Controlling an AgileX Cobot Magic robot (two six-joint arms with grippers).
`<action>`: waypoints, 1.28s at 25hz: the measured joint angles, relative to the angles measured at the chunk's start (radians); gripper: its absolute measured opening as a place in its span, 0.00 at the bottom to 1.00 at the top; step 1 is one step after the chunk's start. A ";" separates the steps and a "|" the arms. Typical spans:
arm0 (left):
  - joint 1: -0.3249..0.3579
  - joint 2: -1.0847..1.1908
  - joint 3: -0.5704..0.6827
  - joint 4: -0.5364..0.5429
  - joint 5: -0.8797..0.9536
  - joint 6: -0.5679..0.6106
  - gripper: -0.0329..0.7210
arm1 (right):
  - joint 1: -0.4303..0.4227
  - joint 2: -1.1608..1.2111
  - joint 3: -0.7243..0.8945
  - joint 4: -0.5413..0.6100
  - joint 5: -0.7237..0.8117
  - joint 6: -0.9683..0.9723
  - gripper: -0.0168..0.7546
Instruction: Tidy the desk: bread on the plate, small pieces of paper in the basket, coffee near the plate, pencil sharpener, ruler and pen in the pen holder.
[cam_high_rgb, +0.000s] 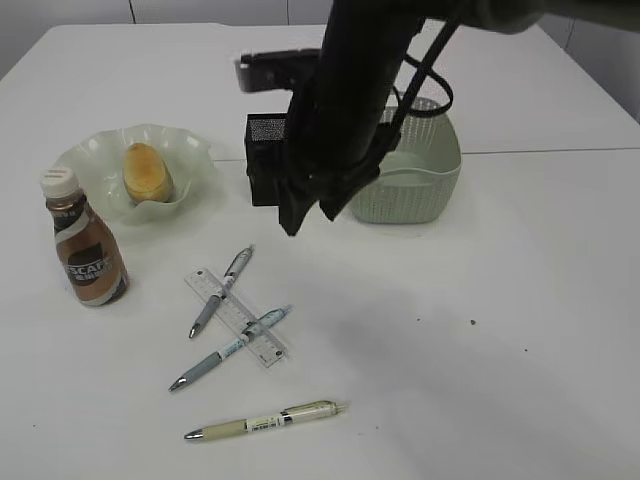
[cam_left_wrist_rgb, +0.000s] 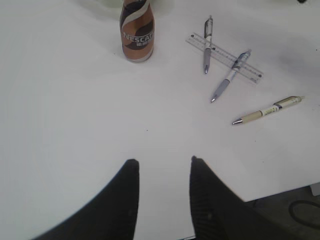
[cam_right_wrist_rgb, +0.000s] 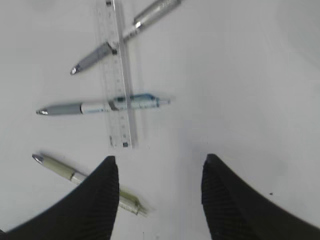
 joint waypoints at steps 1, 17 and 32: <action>0.000 0.000 0.000 -0.002 0.000 0.000 0.38 | 0.008 -0.004 0.028 -0.016 0.000 0.006 0.53; 0.000 0.000 0.000 -0.002 -0.005 0.000 0.38 | 0.116 0.043 0.058 -0.094 -0.004 0.038 0.53; 0.000 0.000 0.000 -0.002 0.059 0.000 0.38 | 0.155 0.136 -0.063 0.000 -0.010 0.038 0.53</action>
